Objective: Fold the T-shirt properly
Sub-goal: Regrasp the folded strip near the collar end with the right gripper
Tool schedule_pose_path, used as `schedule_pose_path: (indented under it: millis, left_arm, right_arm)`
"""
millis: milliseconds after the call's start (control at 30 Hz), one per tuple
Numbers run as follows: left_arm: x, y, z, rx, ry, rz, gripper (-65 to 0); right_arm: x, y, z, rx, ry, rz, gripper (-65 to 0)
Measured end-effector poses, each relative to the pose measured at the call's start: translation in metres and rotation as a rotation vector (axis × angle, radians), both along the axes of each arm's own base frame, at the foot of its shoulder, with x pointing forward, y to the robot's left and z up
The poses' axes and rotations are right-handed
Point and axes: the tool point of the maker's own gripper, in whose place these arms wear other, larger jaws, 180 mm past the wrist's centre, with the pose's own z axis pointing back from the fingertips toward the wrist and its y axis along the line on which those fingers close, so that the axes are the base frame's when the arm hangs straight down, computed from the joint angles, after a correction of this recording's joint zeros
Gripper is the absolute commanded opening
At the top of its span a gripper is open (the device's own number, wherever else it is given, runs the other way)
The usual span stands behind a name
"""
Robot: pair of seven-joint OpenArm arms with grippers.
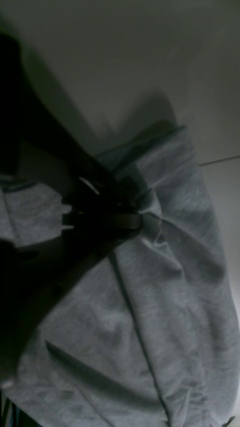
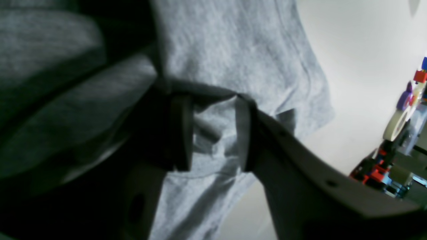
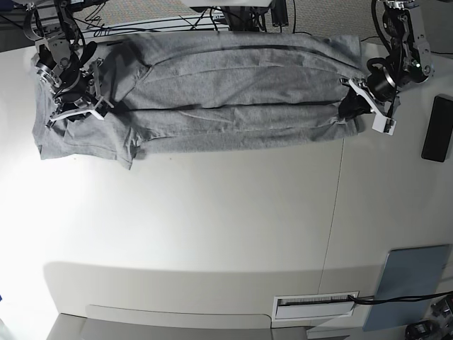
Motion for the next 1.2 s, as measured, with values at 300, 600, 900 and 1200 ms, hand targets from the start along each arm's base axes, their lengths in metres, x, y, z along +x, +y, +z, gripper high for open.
schedule_pose_path:
  millis: [300,600,900,1200]
  left_arm:
    - [0.0,0.0,0.0,0.0,0.001,0.0,-65.0]
    - [0.0,0.0,0.0,0.0,0.001,0.0,-65.0]
    - [0.0,0.0,0.0,0.0,0.0,0.0,-65.0]
    - [0.0,0.0,0.0,0.001,0.001,0.0,-65.0]
  right_arm:
    - [0.0,0.014,0.011,0.063,-0.004,-0.037,-51.2]
    - [-0.006,0.026,0.014,0.115,0.03,-0.047,-41.6]
    - [-0.013,-0.005,-0.013,0.051,0.065,-0.068,-34.9]
    - [-0.001,-0.004,-0.01,0.045,0.026,-0.035,-42.4]
